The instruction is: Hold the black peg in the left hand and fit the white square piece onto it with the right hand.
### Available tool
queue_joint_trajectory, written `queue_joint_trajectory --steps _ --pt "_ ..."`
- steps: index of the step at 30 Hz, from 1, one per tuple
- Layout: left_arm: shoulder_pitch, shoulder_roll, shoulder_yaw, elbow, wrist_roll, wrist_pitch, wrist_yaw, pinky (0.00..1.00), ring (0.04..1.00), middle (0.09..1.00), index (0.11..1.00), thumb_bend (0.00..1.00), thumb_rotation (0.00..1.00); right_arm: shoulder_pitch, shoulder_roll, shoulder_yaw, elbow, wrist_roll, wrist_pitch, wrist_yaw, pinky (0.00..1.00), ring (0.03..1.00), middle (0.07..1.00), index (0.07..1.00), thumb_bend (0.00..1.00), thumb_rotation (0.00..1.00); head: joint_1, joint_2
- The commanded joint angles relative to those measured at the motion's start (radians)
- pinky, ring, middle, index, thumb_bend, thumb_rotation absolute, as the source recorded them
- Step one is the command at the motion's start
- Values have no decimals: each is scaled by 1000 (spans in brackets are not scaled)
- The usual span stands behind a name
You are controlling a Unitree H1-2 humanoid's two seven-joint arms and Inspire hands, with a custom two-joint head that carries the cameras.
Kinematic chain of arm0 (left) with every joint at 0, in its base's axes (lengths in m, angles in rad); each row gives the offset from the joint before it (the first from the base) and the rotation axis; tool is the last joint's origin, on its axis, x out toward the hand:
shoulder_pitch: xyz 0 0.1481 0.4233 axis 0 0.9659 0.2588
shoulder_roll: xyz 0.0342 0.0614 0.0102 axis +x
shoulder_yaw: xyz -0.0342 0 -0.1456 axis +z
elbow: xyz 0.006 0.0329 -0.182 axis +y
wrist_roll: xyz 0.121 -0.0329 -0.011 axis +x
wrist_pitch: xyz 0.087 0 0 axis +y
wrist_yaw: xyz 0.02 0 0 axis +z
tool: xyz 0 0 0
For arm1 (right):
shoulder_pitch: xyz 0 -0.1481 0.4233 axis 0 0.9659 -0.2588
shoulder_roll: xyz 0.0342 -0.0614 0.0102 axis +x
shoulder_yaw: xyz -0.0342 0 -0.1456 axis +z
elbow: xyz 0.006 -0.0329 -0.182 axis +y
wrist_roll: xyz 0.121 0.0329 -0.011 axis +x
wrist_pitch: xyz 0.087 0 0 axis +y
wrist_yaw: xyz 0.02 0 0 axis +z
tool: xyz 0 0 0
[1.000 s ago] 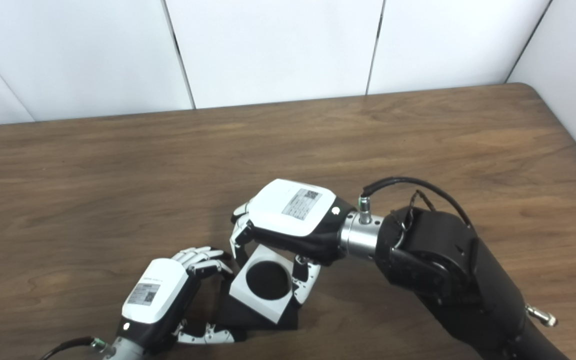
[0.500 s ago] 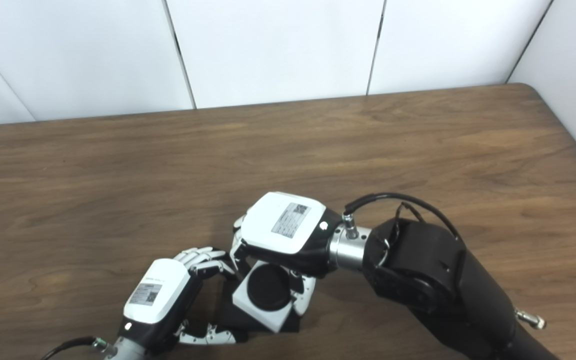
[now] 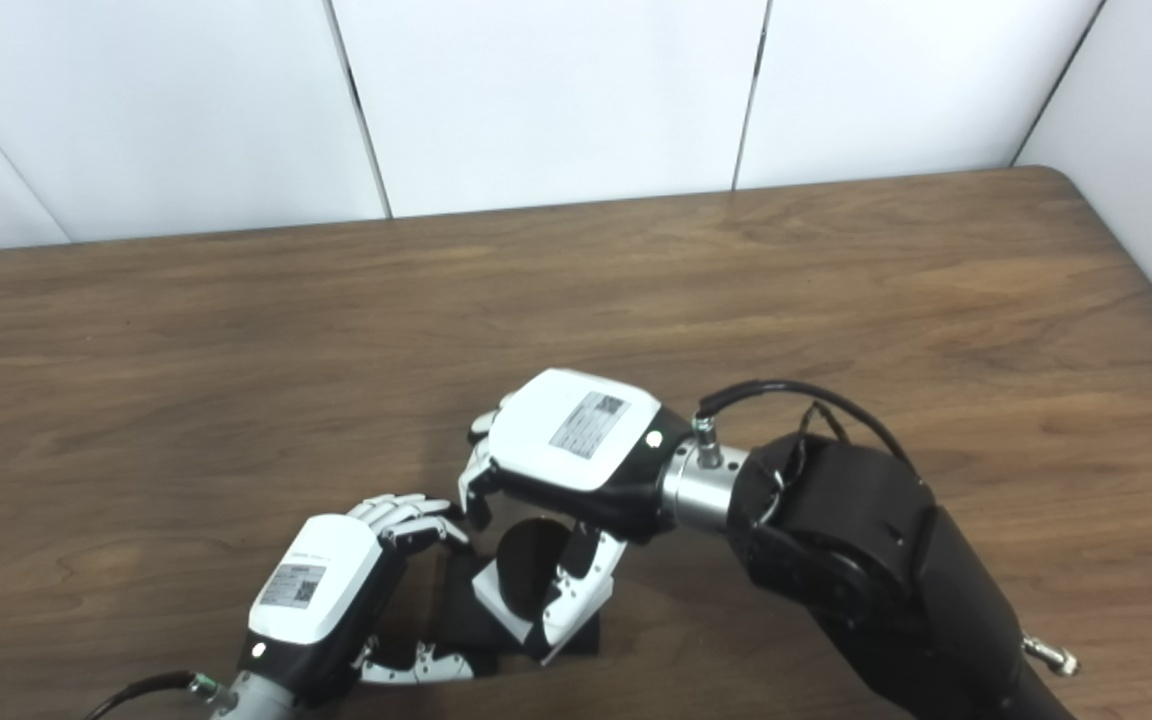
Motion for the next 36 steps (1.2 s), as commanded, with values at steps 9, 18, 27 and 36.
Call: queue_joint_trajectory --steps 9,18,27,36 --pt "5 -6 46 17 -19 12 58 789 822 838 881 1000 583 -19 23 -78 -16 15 5 -49 861 873 739 642 873 604 3 -3" --pt "11 -7 87 -16 -112 27 30 777 821 857 916 1000 601 -4 29 -109 -11 35 14 -67 845 872 738 636 858 599 12 -7" --pt "42 -30 244 -133 -455 133 -21 664 787 857 943 1000 639 41 23 -235 -14 179 157 -95 838 880 769 718 793 690 13 -18" --pt "88 -142 421 -70 -859 141 78 828 860 896 915 675 914 330 170 -435 65 373 303 -387 883 964 971 947 508 970 11 -32"
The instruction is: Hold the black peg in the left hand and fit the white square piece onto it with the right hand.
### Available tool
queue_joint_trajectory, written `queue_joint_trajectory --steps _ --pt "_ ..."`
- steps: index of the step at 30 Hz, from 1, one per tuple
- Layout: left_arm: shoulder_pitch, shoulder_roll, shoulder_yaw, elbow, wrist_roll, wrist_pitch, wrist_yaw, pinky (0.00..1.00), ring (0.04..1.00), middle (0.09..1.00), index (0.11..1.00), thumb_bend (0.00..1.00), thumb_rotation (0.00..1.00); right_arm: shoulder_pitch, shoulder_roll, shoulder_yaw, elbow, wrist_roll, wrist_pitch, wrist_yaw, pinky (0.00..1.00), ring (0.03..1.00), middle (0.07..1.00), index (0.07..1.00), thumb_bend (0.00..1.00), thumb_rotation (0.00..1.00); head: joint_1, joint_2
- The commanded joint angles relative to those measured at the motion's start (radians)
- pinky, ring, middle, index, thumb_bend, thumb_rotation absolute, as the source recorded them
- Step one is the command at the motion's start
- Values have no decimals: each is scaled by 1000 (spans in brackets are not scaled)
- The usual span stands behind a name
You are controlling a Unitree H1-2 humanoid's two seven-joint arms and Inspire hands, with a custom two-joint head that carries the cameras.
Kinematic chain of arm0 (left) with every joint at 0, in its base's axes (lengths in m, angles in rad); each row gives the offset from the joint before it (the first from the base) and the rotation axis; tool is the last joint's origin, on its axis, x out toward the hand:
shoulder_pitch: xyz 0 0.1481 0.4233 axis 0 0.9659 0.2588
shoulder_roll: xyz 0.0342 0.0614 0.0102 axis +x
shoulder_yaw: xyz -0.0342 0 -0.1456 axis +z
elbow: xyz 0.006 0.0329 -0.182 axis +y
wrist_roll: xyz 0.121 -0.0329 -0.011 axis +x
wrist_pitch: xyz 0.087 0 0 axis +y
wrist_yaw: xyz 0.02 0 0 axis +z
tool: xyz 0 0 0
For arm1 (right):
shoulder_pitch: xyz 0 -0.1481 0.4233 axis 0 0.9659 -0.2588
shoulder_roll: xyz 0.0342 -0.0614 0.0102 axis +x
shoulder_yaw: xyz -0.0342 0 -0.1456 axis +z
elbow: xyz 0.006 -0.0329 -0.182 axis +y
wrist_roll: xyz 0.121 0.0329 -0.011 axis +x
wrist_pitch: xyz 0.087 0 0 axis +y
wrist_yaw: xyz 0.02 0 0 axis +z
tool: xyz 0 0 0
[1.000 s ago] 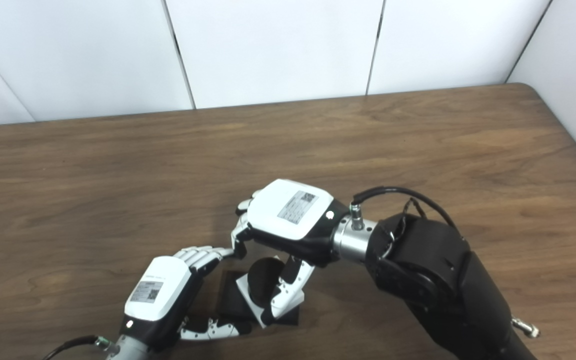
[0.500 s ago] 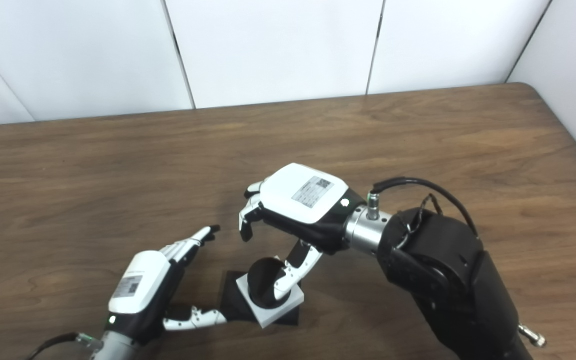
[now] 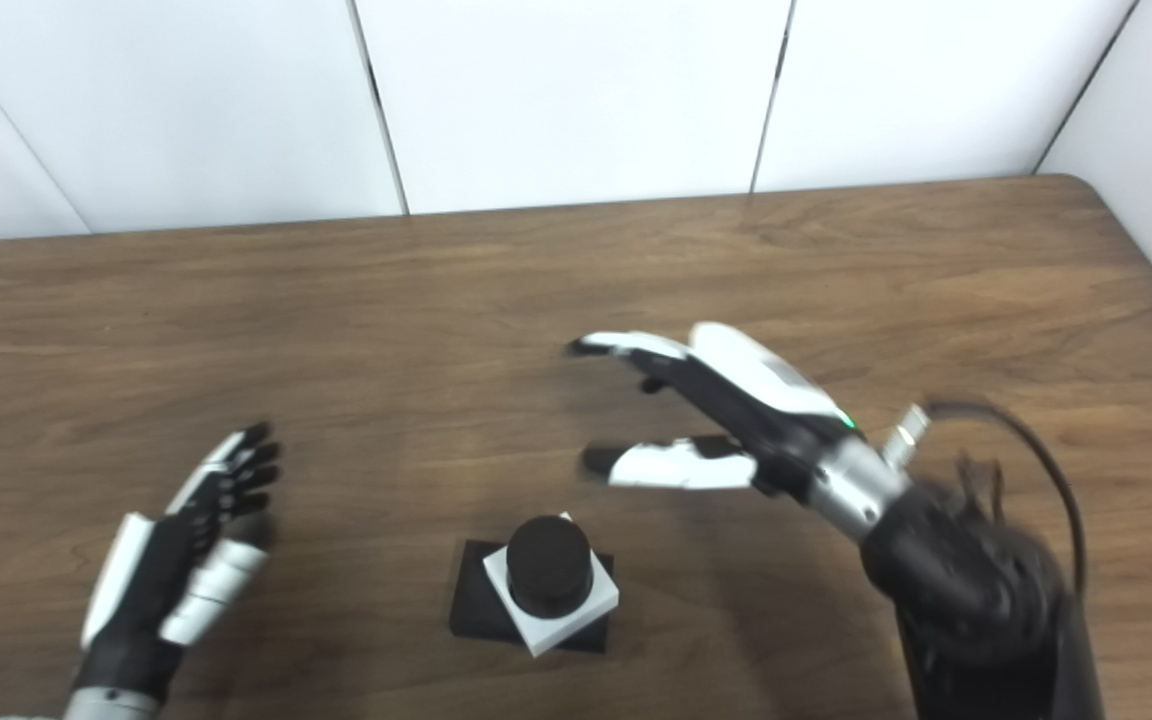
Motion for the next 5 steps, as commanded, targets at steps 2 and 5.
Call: queue_joint_trajectory --steps 2,5 --pt "-8 -86 34 32 -142 -24 60 838 876 907 954 639 905 83 65 -48 39 72 -26 -172 908 968 994 971 489 994 -5 -1" --pt "-2 -77 32 47 -180 -37 88 871 909 939 996 604 919 156 112 -70 81 146 -66 -280 929 980 1000 990 453 1000 -14 -2"
